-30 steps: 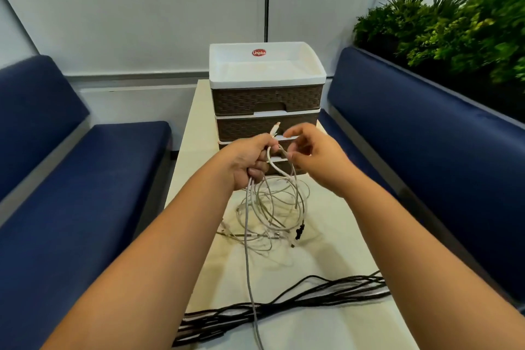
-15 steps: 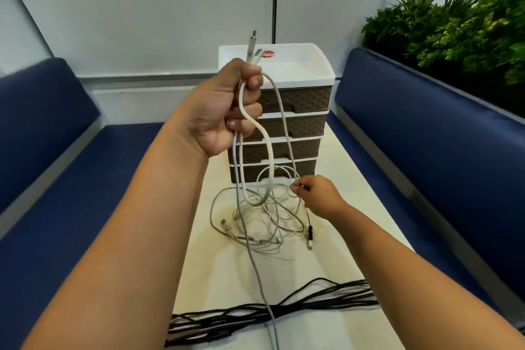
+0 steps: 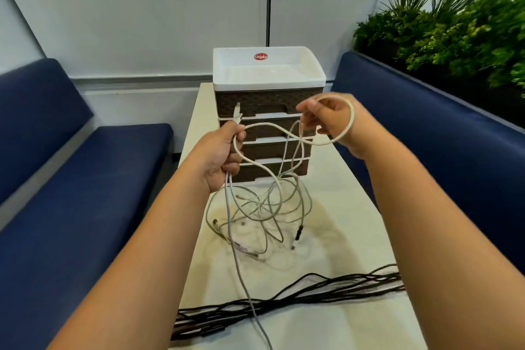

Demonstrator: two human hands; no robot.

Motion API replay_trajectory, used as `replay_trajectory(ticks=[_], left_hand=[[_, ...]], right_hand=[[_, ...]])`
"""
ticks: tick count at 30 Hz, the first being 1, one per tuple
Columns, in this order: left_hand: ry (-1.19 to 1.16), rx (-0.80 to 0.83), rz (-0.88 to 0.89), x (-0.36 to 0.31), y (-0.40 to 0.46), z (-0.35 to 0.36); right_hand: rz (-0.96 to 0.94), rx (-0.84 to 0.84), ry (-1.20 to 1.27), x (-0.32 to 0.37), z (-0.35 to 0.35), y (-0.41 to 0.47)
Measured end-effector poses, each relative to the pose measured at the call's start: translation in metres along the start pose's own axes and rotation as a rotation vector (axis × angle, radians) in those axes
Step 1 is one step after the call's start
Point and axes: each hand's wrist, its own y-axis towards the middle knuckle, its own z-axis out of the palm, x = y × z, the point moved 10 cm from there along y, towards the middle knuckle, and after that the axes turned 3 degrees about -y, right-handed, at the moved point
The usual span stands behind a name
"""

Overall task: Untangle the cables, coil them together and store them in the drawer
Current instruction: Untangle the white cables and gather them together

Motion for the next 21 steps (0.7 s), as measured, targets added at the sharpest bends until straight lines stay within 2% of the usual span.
replay_trajectory(ticks=[2, 4, 6, 8, 11, 14, 16, 21], left_hand=[[-0.019, -0.017, 0.019, -0.001, -0.002, -0.001], [-0.037, -0.026, 0.042, -0.003, -0.003, -0.001], [-0.049, -0.032, 0.058, -0.003, -0.005, -0.002], [-0.053, -0.038, 0.067, -0.002, -0.007, -0.002], [-0.058, -0.036, 0.072, 0.0, -0.011, 0.0], [-0.086, -0.02, 0.089, 0.003, -0.015, 0.007], [-0.1, 0.037, 0.12, 0.003, -0.019, 0.017], [-0.014, 0.354, 0.111, 0.007, -0.043, 0.07]], right_hand=[[-0.072, 0.054, 0.151, 0.021, -0.008, -0.004], [-0.127, 0.035, 0.357, 0.037, -0.016, -0.006], [-0.166, -0.035, 0.262, 0.049, -0.024, -0.009], [-0.218, -0.009, 0.165, 0.061, -0.023, -0.015], [-0.252, -0.005, 0.357, 0.077, -0.029, -0.026], [-0.24, -0.048, 0.327, 0.083, -0.029, -0.032], [-0.229, 0.028, 0.401, 0.084, -0.017, -0.036], [-0.183, 0.074, 0.589, 0.076, 0.0, -0.038]])
